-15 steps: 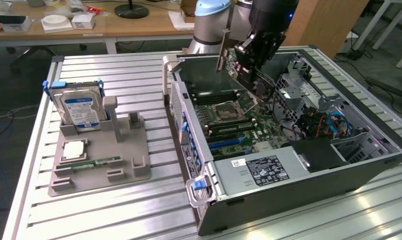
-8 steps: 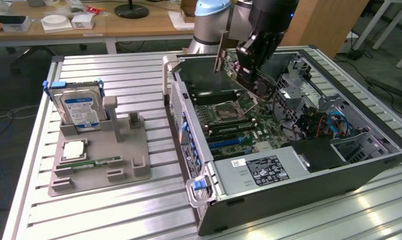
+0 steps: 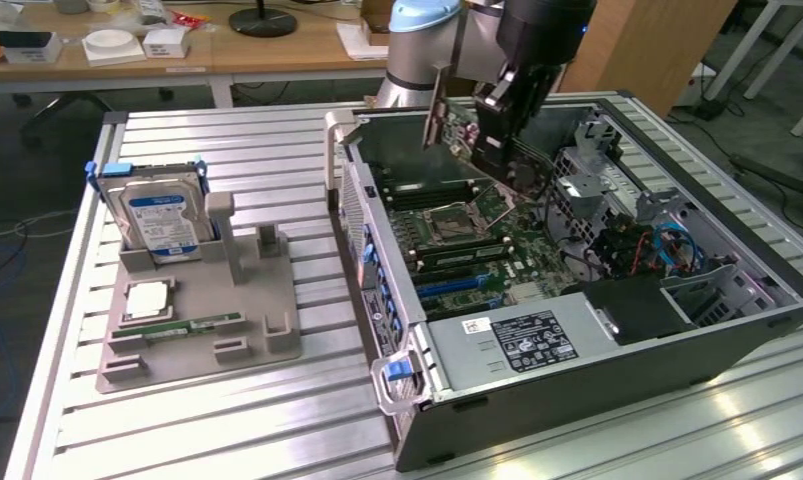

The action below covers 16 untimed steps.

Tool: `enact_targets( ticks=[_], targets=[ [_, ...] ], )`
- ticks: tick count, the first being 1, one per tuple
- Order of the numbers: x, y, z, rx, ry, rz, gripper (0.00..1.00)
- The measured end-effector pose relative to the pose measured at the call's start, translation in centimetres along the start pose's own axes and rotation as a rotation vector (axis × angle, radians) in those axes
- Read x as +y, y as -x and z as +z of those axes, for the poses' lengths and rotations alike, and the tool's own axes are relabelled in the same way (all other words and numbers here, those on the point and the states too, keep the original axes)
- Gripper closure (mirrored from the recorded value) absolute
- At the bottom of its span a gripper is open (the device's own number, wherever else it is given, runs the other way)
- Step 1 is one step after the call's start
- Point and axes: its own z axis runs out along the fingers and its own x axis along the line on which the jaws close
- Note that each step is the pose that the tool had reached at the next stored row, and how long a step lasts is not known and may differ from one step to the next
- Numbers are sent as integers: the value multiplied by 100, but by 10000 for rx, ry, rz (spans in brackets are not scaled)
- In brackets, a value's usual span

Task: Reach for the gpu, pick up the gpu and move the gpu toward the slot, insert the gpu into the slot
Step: 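Insert the gpu into the slot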

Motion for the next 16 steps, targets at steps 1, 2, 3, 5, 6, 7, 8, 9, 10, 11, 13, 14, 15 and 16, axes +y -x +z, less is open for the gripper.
enact_targets(
  ticks=[1, 2, 3, 5, 6, 7, 8, 9, 10, 11, 13, 14, 15, 16],
  targets=[
    [0, 0, 0, 3, 2, -160, 74],
    [0, 0, 0, 5, 5, -329, 74],
    [0, 0, 0, 8, 7, -498, 74],
    [0, 0, 3, 12, 14, -874, 74],
    [0, 0, 4, 15, 16, -1054, 74],
    [0, 0, 5, 18, 19, -1234, 74],
    [-1, 0, 6, 20, 21, -1414, 74],
    [0, 0, 7, 22, 24, -1594, 74],
    [-1, 0, 9, 25, 26, -1773, 74],
    [0, 0, 10, 27, 29, -1954, 74],
    [0, 0, 14, 32, 35, -2329, 74],
    [-1, 0, 15, 36, 37, -2510, 74],
    [-1, 0, 17, 37, 40, -2683, 74],
    [0, 0, 20, 39, 43, -2863, 74]
  ],
)
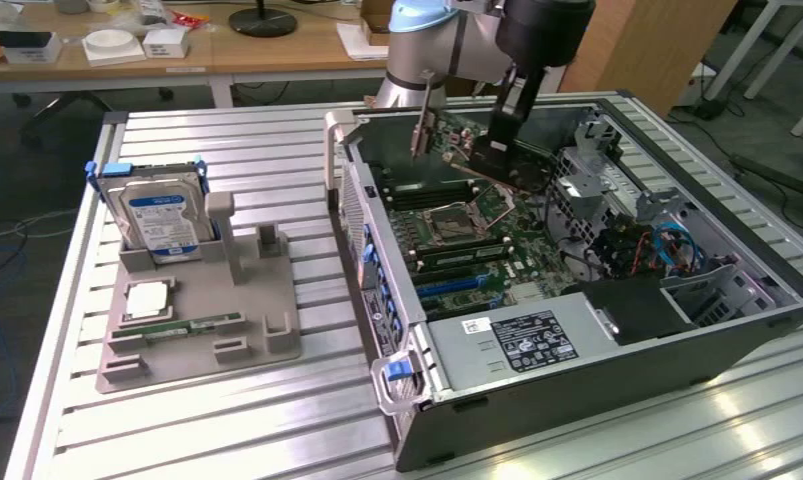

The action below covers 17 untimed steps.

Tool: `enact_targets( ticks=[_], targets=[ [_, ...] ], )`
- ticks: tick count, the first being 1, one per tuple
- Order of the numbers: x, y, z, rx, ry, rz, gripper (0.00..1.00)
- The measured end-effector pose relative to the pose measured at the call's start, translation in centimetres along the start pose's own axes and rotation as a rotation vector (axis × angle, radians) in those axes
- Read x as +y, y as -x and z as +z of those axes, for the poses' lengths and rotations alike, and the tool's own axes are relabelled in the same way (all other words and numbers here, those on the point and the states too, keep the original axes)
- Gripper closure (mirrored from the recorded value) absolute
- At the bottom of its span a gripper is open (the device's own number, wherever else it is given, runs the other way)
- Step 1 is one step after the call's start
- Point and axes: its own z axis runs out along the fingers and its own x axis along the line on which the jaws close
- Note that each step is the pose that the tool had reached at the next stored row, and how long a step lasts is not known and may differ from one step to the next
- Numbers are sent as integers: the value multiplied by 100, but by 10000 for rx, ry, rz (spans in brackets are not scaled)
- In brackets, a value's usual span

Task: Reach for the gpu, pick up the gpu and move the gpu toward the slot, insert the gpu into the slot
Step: 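Insert the gpu into the slot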

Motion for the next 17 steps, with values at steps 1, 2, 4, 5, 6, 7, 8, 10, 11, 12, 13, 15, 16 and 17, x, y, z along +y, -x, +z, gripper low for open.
enact_targets(
  ticks=[1, 2, 4, 5, 6, 7, 8, 10, 11, 12, 13, 15, 16, 17],
  targets=[
    [0, 0, 2, 3, 2, -179, 74],
    [0, 0, 5, 6, 5, -377, 74],
    [0, 0, 12, 10, 11, -736, 74],
    [0, 0, 17, 13, 13, -916, 74],
    [-1, -1, 23, 16, 16, -1095, 74],
    [-1, -1, 31, 18, 18, -1275, 74],
    [-1, -1, 43, 20, 21, -1447, 74],
    [-1, -1, 70, 25, 26, -1769, 74],
    [-1, -2, 88, 29, 28, -1909, 74],
    [-2, -2, 106, 30, 30, -2027, 74],
    [-2, -2, 124, 32, 32, -2143, 74],
    [-2, -2, 159, 35, 35, -2362, 74],
    [-3, -3, 174, 36, 37, -2478, 74],
    [-3, -2, 189, 37, 38, -2583, 74]
  ],
)
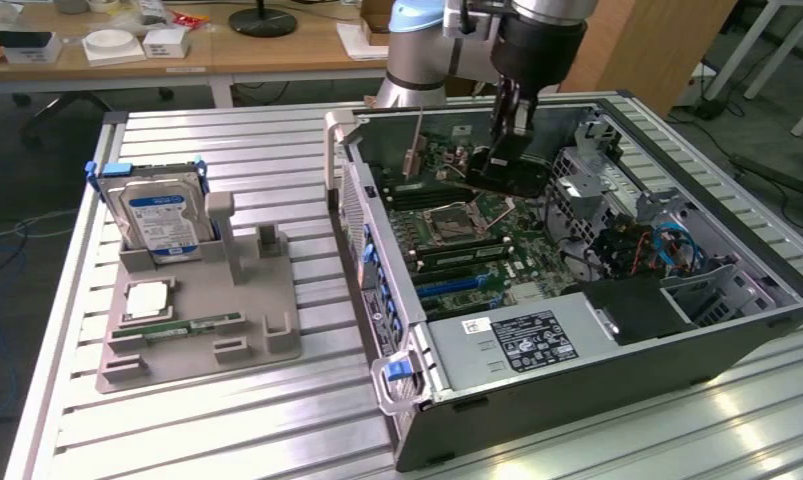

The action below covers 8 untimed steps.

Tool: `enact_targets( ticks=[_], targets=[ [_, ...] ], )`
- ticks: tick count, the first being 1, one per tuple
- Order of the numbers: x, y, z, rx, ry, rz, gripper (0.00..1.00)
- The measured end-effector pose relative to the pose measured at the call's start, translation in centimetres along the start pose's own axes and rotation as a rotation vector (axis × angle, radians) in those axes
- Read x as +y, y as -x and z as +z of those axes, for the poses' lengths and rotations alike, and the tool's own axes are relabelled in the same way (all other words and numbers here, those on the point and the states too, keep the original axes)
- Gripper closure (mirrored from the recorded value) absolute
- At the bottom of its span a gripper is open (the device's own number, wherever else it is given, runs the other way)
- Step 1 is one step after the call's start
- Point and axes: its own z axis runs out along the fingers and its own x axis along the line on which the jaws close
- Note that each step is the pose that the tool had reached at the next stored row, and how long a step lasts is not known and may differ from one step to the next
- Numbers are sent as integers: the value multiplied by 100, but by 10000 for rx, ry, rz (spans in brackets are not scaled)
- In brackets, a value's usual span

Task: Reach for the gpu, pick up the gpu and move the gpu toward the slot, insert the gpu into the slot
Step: 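Insert the gpu into the slot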

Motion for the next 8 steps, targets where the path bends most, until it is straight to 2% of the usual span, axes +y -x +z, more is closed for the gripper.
enact_targets(
  ticks=[8],
  targets=[
    [-2, 0, 53, 10, 19, -1102, 74]
  ],
)
